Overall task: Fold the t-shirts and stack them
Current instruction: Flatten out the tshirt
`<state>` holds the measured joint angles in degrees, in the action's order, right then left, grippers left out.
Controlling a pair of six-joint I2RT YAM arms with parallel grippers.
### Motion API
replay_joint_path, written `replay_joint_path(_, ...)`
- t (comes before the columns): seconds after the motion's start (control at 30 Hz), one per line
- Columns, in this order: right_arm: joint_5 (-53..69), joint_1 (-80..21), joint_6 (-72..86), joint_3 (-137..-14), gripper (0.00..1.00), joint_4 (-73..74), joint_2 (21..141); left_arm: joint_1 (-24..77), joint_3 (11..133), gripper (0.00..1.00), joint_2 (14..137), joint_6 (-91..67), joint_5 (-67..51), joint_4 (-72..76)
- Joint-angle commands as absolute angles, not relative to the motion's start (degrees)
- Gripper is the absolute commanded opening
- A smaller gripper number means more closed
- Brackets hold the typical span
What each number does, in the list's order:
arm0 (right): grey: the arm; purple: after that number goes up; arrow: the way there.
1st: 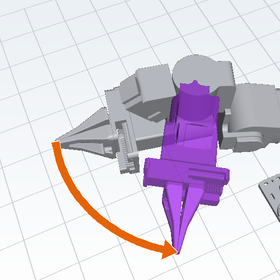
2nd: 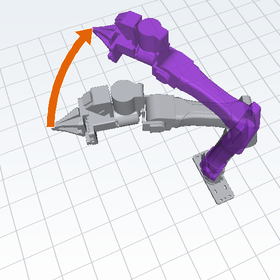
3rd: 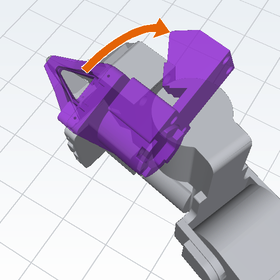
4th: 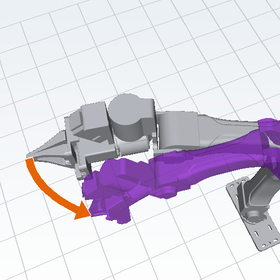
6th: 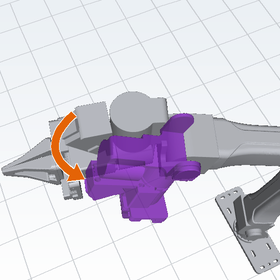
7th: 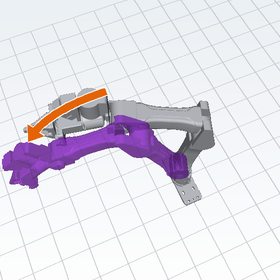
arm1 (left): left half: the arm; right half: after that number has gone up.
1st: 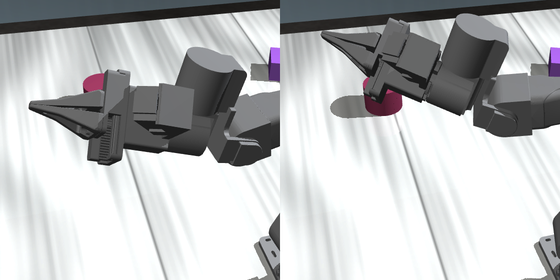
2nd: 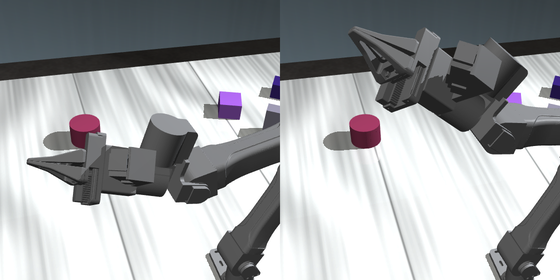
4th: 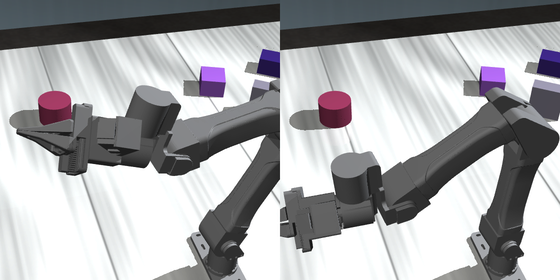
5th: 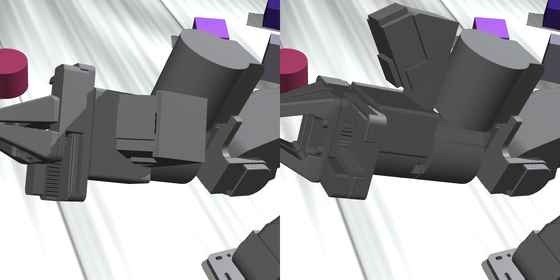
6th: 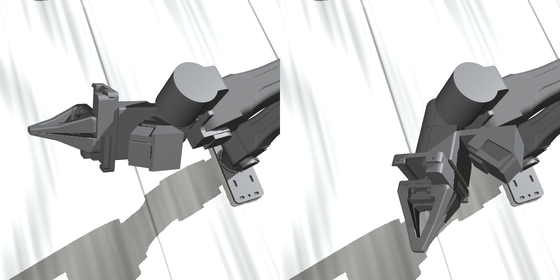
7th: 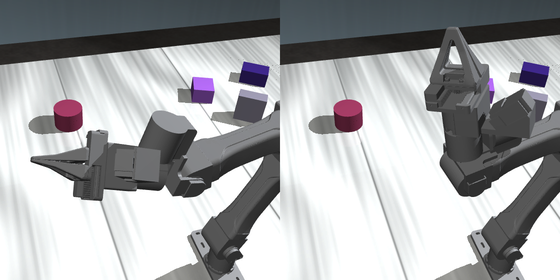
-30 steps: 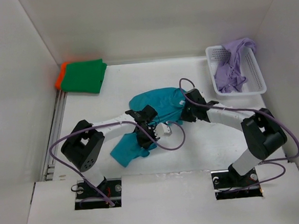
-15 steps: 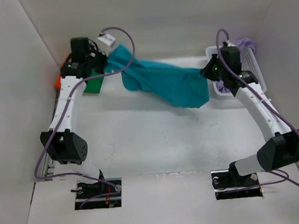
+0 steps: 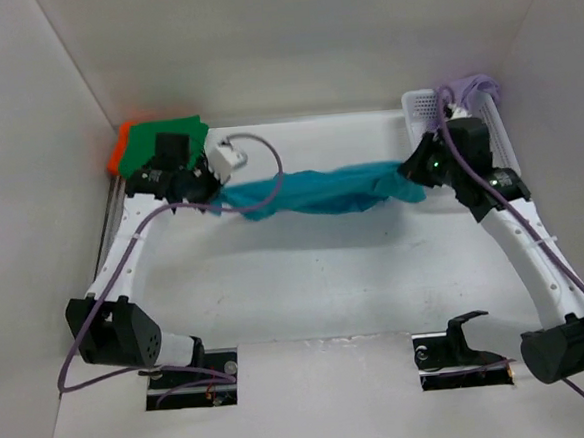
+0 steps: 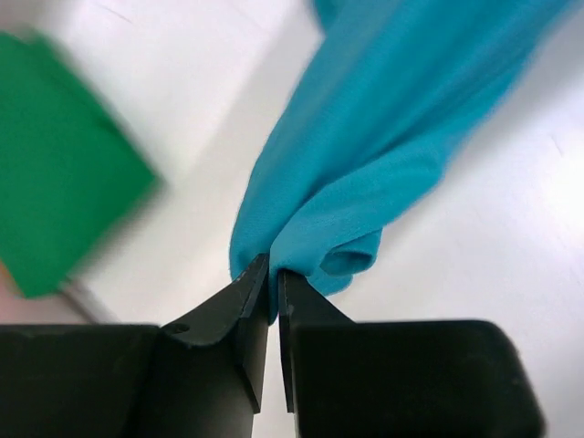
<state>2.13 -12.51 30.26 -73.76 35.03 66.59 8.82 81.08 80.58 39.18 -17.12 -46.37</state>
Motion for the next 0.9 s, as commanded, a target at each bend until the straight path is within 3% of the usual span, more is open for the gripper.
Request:
replay_joint_path(0.0,3.5,-15.5,31.7,-66.6,0.04,37.4,66.8,12.9,70.2,0.08,76.5,51.2,-17.0,-61.0)
replay_joint_path(0.17,6.5,-19.4,32.3,-60.9,0.04,36.8,66.9,24.1,58.7,0.22,73.4,58.1,-17.5,-78.2)
replay_joint_path(0.27,8.3,-20.7,31.6,-61.3,0.04,37.5,67.4,25.6,57.9,0.40,75.3,60.3,-16.4,-83.7)
replay_joint_path(0.37,8.9,-21.3,31.5,-61.1,0.04,38.4,68.2,21.5,63.0,0.47,78.5,60.7,-18.6,-78.5)
replay_joint_path(0.5,8.6,-21.3,32.1,-58.9,0.04,38.2,68.6,14.3,70.7,0.57,83.4,49.9,-27.8,-57.3)
replay_joint_path(0.63,8.4,-21.5,33.3,-56.7,0.04,36.8,67.9,14.4,75.8,0.60,92.8,33.6,-28.7,-41.6)
replay_joint_path(0.87,8.0,-21.6,35.3,-52.7,0.05,35.0,66.6,17.3,86.6,0.56,111.2,22.3,-34.4,-42.6)
